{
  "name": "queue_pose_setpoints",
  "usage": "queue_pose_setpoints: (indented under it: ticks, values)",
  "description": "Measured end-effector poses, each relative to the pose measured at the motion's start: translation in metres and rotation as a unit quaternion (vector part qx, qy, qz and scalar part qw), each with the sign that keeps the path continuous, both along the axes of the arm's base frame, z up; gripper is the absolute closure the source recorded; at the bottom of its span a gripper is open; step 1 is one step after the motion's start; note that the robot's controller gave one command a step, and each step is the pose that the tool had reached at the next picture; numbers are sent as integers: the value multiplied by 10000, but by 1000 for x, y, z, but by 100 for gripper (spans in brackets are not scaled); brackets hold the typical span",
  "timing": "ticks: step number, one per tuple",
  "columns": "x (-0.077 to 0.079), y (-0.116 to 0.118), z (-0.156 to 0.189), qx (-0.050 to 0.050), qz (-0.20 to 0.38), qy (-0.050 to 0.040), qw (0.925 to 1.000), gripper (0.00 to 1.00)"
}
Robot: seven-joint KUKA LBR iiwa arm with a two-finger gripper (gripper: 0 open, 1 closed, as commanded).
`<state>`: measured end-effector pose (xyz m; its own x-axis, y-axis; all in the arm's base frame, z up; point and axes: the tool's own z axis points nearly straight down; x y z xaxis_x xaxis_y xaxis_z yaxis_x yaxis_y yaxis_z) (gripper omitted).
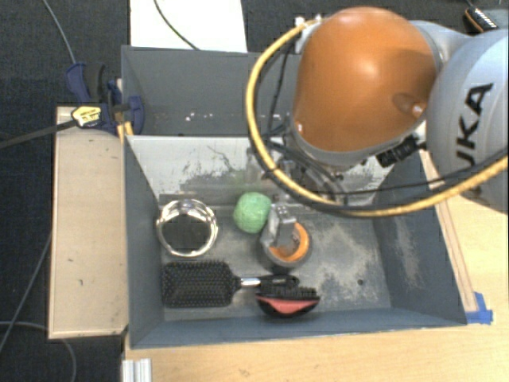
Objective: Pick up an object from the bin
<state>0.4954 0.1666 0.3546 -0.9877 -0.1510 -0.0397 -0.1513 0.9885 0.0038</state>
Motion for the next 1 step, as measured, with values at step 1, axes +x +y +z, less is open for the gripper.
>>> queue_pose_setpoints:
  ticks: [1]
  values:
    - [20, -7, -62, 56, -2062, 78, 9785, 0]
